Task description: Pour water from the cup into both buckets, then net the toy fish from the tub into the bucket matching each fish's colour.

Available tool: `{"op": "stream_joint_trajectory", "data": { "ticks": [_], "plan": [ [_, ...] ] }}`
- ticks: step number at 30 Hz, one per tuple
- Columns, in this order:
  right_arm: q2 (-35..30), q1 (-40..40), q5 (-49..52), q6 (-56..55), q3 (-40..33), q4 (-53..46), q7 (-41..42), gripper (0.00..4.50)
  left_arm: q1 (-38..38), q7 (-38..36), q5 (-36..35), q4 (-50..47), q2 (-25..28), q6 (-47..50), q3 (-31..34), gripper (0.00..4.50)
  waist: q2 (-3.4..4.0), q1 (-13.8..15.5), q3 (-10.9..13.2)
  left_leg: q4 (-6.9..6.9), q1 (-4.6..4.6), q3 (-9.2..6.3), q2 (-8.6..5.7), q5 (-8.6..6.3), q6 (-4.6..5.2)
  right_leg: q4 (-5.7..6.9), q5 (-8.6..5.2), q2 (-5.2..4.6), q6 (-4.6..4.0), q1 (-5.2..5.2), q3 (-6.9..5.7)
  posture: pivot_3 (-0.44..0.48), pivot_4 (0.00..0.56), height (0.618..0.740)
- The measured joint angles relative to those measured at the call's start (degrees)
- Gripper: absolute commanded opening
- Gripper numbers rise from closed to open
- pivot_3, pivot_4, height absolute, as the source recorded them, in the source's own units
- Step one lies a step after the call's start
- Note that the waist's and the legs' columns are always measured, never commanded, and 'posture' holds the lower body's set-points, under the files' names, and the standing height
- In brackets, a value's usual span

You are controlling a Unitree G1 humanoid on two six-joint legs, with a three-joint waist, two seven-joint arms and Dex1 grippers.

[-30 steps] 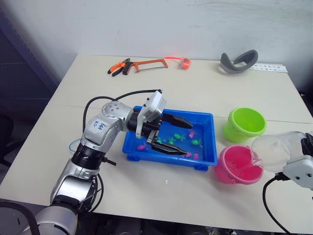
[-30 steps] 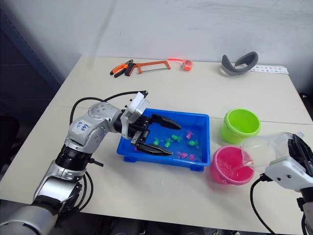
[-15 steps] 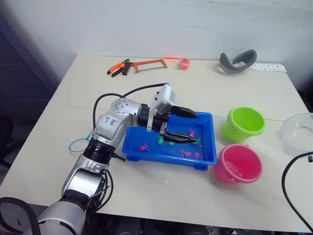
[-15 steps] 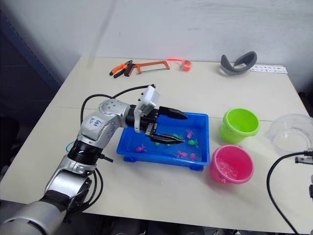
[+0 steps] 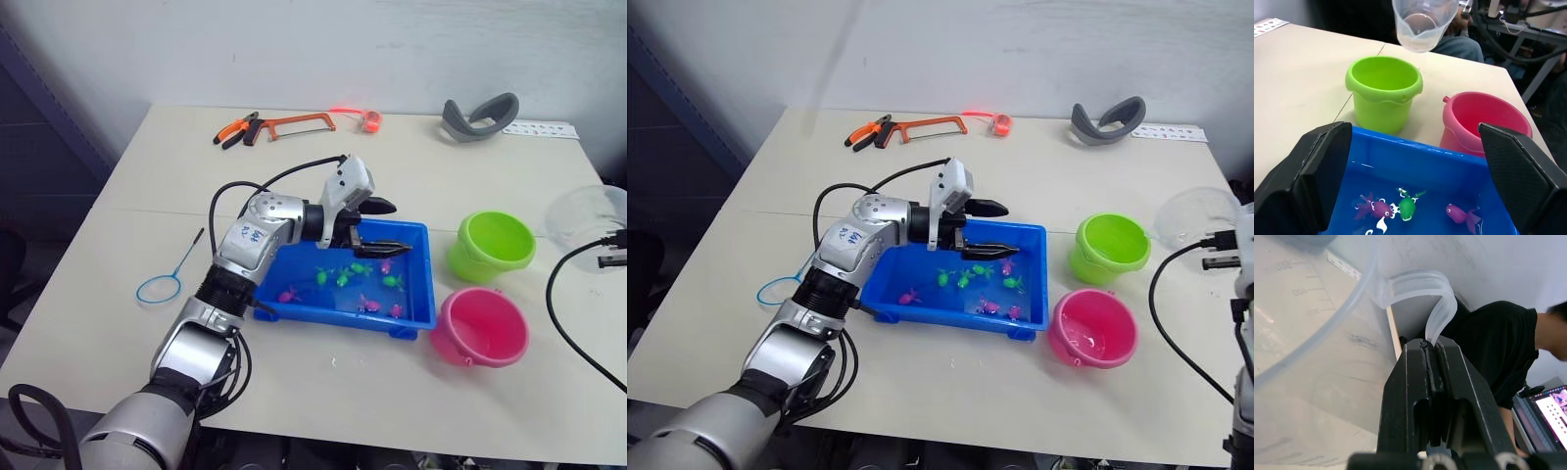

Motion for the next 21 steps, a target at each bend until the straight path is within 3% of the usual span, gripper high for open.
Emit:
{"op": "stream_joint_trajectory", "data": {
  "ticks": [21],
  "plan": [
    [-20.47, -3.76, -28.23, -21.61, 17.06, 11.46, -2.46, 0.03, 0.79, -0.09, -0.02, -1.70, 0.77, 0.58, 0.49, 4.50, -0.01, -0.06, 0.00, 0.16, -0.02, 0.00, 0.01, 0.00, 0.01, 0.12, 0.00, -0.01, 0.00, 0.00, -0.01, 0.000, 0.150, 0.740]
  ]
}}
